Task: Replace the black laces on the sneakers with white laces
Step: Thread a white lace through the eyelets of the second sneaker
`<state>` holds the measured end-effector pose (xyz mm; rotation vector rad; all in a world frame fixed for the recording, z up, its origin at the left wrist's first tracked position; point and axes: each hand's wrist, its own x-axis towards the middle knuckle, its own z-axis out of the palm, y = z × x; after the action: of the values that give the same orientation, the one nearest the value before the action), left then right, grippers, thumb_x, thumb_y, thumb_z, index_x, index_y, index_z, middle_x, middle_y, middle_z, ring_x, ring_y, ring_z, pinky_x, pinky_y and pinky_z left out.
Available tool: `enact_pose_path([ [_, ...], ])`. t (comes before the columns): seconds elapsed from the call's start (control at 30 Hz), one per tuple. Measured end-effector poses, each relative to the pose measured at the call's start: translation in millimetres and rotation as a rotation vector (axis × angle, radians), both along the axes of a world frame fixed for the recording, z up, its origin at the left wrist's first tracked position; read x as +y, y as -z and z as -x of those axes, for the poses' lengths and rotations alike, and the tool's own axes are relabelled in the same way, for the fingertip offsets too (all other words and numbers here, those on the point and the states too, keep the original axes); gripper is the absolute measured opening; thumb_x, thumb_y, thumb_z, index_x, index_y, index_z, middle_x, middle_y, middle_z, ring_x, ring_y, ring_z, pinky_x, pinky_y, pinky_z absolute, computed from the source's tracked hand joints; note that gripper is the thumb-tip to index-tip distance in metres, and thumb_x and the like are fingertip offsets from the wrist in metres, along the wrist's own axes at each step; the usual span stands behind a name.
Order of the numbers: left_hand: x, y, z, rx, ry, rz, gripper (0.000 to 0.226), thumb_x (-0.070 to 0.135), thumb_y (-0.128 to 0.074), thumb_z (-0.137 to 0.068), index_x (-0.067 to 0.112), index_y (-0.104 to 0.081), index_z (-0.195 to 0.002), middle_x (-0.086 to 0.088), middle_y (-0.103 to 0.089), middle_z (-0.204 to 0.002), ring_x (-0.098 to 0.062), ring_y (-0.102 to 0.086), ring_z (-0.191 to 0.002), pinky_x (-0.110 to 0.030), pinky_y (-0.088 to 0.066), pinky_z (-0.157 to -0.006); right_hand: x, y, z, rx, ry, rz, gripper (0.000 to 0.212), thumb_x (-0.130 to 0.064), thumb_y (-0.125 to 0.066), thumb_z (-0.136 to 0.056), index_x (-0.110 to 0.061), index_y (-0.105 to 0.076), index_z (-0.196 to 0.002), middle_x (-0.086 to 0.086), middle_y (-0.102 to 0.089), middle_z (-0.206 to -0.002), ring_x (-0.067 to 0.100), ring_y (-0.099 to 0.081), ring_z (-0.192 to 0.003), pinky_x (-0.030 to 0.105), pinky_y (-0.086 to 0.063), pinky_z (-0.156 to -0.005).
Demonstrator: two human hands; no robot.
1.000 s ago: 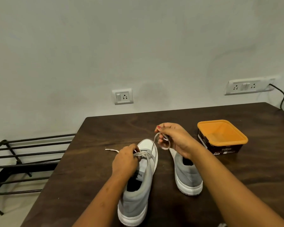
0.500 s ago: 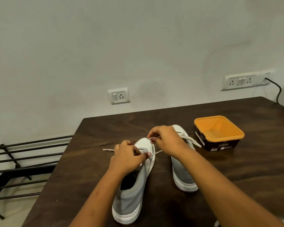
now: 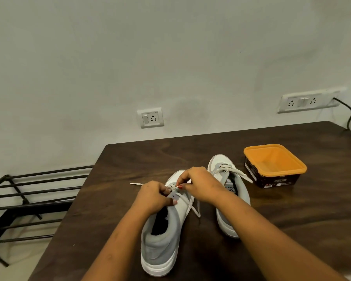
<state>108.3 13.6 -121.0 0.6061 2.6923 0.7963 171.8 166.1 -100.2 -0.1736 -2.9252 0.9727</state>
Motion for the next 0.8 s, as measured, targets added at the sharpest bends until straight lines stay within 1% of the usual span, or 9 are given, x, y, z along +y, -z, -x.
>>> enact_pose_path([
  [0.1,-4,-1,-1,-0.106,-0.021,-0.159,0.029,0.032,-0.084,-0.067,0.009,-0.075,-0.083,0.004,-0.069,-0.078,-0.003,-0.06,-0.069,-0.013,-0.046,-0.059,-6,4,2,-0.008,-0.003,0.006,0.019,-0.015,-0.062,-0.088,-0.028,-0.075,-0.091,-0.007,-0.07,-0.097,0.012,-0.064,-0.087,0.035,-0.055,-0.083],
  [0.2,-8,-3,-2,-0.159,-0.006,-0.243,0.027,0.034,-0.084,-0.067,0.014,-0.076,-0.083,0.001,-0.072,-0.084,-0.007,-0.064,-0.08,-0.017,-0.05,-0.069,-9,6,2,0.011,0.008,-0.005,0.022,-0.014,-0.057,-0.091,-0.028,-0.074,-0.098,-0.006,-0.069,-0.099,0.012,-0.063,-0.087,0.031,-0.055,-0.08],
  [0.27,-13,-4,-1,-0.118,-0.032,-0.272,0.022,0.031,-0.082,-0.07,0.019,-0.075,-0.087,0.005,-0.072,-0.085,-0.007,-0.064,-0.084,-0.016,-0.049,-0.071,-9,7,3,0.012,0.028,-0.004,0.02,-0.015,-0.059,-0.09,-0.027,-0.074,-0.094,-0.006,-0.07,-0.097,0.012,-0.064,-0.087,0.033,-0.055,-0.081],
  [0.37,-19,-4,4,-0.073,-0.141,-0.34,0.021,0.017,-0.08,-0.072,0.018,-0.071,-0.09,0.005,-0.069,-0.078,-0.009,-0.063,-0.076,-0.018,-0.047,-0.067,-10,11,5,0.008,0.063,0.02,0.02,-0.012,-0.06,-0.087,-0.026,-0.074,-0.087,-0.006,-0.07,-0.093,0.012,-0.064,-0.086,0.034,-0.055,-0.081],
  [0.47,-19,-3,5,-0.108,-0.143,-0.272,0.01,0.019,-0.075,-0.078,0.016,-0.073,-0.087,0.006,-0.061,-0.062,-0.004,-0.052,-0.058,-0.017,-0.04,-0.054,-16,16,8,0.017,0.088,0.077,0.022,-0.009,-0.059,-0.084,-0.025,-0.074,-0.081,-0.005,-0.069,-0.091,0.013,-0.064,-0.086,0.032,-0.055,-0.08],
  [0.53,-17,0,6,-0.095,-0.141,-0.234,0.007,0.02,-0.069,-0.083,0.016,-0.074,-0.086,0.006,-0.06,-0.063,-0.004,-0.05,-0.058,-0.018,-0.039,-0.052,-21,19,9,0.031,0.102,0.107,0.023,-0.007,-0.057,-0.083,-0.022,-0.075,-0.082,-0.004,-0.068,-0.09,0.013,-0.063,-0.085,0.025,-0.052,-0.076],
  [0.63,-17,1,10,-0.127,-0.158,-0.24,0.01,0.015,-0.064,-0.087,0.015,-0.074,-0.085,0.003,-0.06,-0.063,-0.006,-0.049,-0.058,-0.02,-0.04,-0.054,-29,23,10,0.06,0.119,0.114,0.023,-0.006,-0.055,-0.083,-0.016,-0.075,-0.088,0.0,-0.069,-0.094,0.013,-0.062,-0.085,0.014,-0.041,-0.067],
  [0.7,-20,1,12,-0.206,-0.169,-0.263,0.013,0.013,-0.062,-0.088,0.015,-0.074,-0.083,-0.002,-0.062,-0.064,-0.01,-0.05,-0.058,-0.021,-0.04,-0.056,-34,26,11,0.059,0.131,0.113,0.023,-0.006,-0.054,-0.084,-0.016,-0.074,-0.09,0.001,-0.07,-0.094,0.01,-0.058,-0.079,0.011,-0.038,-0.06],
  [0.8,-24,5,14,-0.326,-0.202,-0.348,0.017,0.01,-0.062,-0.088,0.012,-0.074,-0.077,-0.019,-0.067,-0.077,-0.022,-0.055,-0.068,-0.028,-0.044,-0.062,-41,32,14,0.051,0.145,0.135,0.021,-0.007,-0.055,-0.084,-0.016,-0.073,-0.091,0.003,-0.07,-0.092,0.009,-0.056,-0.077,0.018,-0.045,-0.068],
])
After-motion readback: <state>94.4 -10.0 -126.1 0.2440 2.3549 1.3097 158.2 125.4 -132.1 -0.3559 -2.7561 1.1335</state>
